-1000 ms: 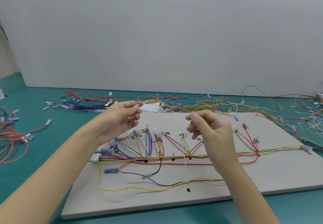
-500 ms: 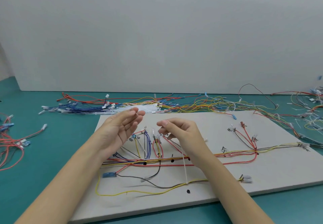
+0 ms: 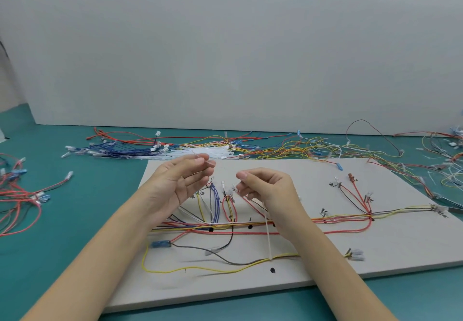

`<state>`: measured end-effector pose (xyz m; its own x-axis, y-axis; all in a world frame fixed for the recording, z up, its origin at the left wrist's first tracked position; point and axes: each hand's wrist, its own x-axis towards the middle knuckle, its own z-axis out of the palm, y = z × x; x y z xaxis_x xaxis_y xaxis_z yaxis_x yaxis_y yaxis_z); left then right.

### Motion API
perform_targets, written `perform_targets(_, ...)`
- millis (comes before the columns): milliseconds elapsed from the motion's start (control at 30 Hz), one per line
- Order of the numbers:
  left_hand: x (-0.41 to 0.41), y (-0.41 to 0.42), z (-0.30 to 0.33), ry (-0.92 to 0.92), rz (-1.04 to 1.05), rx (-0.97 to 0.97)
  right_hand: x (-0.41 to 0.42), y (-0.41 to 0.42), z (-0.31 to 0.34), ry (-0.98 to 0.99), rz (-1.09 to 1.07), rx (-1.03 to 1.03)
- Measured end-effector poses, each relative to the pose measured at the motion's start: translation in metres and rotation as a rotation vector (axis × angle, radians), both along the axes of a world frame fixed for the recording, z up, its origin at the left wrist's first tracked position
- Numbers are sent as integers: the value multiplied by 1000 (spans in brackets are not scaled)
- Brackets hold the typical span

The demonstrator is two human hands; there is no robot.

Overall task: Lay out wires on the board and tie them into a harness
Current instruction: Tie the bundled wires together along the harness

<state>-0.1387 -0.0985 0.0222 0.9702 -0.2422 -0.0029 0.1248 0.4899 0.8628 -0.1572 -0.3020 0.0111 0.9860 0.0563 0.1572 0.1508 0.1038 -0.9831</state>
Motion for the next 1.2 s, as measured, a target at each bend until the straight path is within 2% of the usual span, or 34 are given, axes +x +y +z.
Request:
perform_targets(233, -4, 1, 2, -47, -8, 163, 1, -3, 4, 23, -53, 144)
perform_targets(467, -6, 1, -2, -178, 52, 571, -1, -3, 5, 16, -83, 233)
perform_targets(733, -7, -2, -4, -181, 72, 590, -1, -5, 6, 116, 21, 458)
perform_targets(900, -6, -3, -9, -296, 126, 695, 0, -3, 4, 106, -19, 429)
perform_targets(1033, -8, 8, -15, -445, 173, 959, 3, -9, 4, 60, -159, 381)
perform_targets(1200, -23, 18, -27, -529, 11, 1189, 4, -15, 5, 63, -230, 401)
